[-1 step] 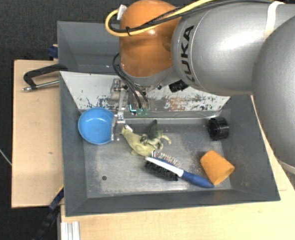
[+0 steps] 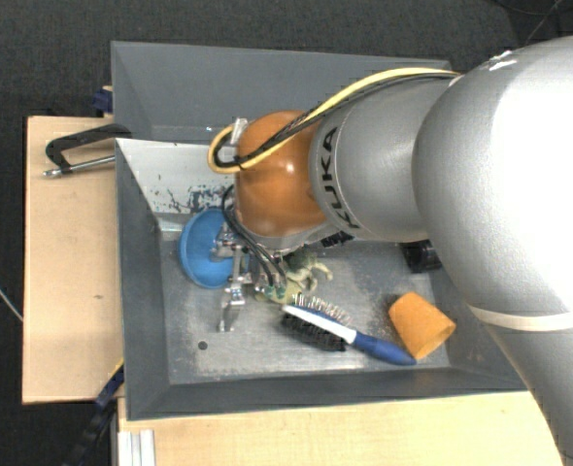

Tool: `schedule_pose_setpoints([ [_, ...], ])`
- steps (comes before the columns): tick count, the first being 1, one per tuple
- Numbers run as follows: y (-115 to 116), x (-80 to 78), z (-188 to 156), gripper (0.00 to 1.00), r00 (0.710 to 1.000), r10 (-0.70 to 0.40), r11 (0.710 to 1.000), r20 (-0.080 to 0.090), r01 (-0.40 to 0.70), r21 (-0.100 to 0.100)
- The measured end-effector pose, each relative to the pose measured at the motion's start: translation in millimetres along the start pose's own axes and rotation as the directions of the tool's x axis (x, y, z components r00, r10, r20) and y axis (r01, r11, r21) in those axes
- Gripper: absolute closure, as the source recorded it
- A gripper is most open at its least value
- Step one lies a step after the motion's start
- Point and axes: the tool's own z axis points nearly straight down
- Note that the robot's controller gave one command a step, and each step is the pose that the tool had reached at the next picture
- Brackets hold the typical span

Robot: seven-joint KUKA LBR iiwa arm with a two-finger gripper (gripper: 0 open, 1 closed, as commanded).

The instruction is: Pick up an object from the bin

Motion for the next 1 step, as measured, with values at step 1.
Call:
schedule_pose_setpoints([
  [1, 1.2, -2.1, -4.3, 1.0, 1.0, 0.0, 1.0, 0.007, 0.0, -0.003],
])
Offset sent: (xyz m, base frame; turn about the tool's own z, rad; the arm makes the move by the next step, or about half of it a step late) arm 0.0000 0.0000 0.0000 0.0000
